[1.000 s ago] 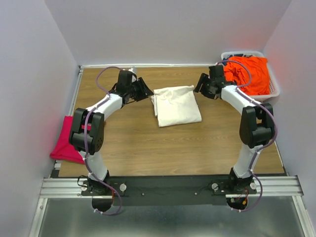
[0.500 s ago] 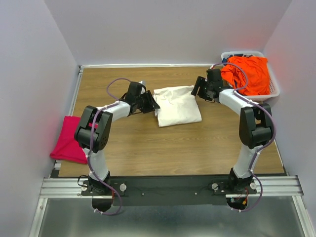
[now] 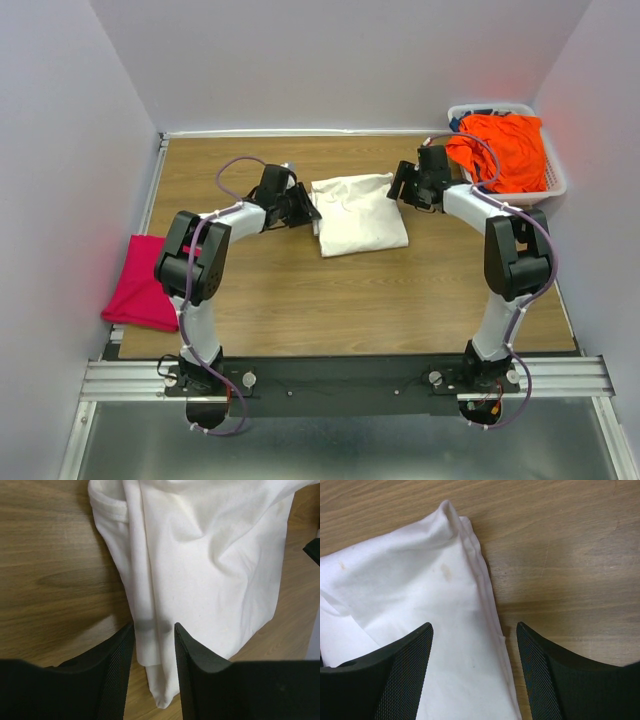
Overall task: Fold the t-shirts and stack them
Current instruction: Fold the tshirt
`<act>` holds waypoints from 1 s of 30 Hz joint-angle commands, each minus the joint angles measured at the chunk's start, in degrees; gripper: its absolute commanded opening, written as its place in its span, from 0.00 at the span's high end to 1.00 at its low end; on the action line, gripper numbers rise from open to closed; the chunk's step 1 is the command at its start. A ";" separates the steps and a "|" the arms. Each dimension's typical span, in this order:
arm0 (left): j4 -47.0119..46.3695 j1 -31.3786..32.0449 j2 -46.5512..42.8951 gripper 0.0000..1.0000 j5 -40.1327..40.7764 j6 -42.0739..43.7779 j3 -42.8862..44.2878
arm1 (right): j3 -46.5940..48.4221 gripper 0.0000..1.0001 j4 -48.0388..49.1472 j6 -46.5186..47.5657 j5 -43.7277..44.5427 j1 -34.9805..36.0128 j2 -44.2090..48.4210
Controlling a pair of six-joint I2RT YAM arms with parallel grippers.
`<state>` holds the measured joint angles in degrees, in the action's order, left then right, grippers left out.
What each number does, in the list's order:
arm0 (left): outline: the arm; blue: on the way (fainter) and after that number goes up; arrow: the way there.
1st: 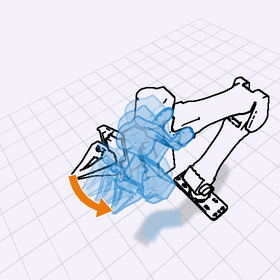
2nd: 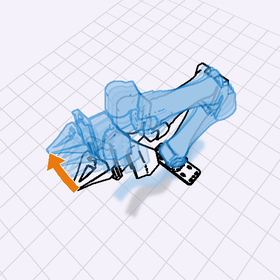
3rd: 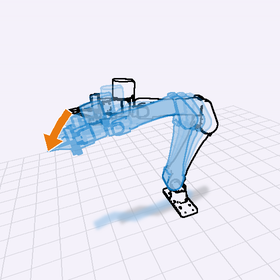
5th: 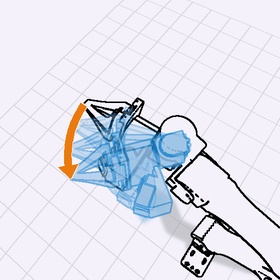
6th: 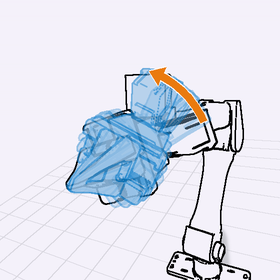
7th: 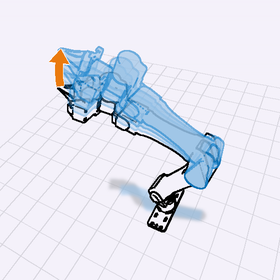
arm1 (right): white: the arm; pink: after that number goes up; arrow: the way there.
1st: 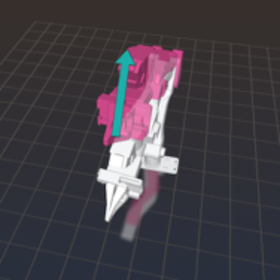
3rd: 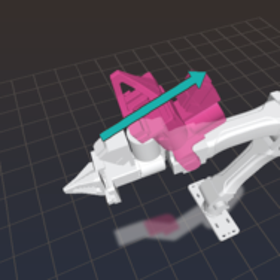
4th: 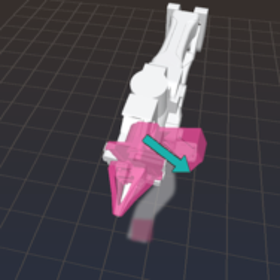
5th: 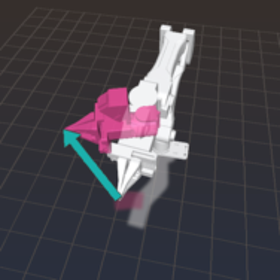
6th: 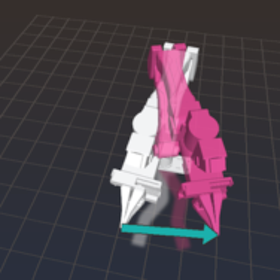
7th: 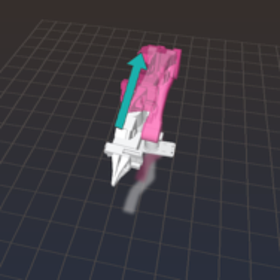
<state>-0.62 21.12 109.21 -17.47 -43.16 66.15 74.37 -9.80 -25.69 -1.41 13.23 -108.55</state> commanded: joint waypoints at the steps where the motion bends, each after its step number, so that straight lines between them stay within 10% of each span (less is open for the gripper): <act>1: 0.54 0.93 1.27 0.55 2.36 1.76 2.23 | -1.94 0.25 1.80 0.82 -1.05 0.48 -0.26; 17: 4.14 2.43 2.41 0.71 2.71 2.38 4.16 | -3.62 0.24 3.21 0.29 -4.30 0.48 -0.87; 24: 3.61 2.78 1.36 0.98 -1.15 2.11 4.78 | -4.58 0.41 4.00 -1.20 -5.18 0.83 -0.70; 30: 3.61 3.13 -1.00 1.00 -5.28 0.45 5.22 | -5.37 0.41 4.00 -1.55 -5.27 0.92 -0.87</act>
<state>2.83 23.57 110.78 -18.48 -41.69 69.95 70.39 -6.94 -26.57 -5.52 13.58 -108.57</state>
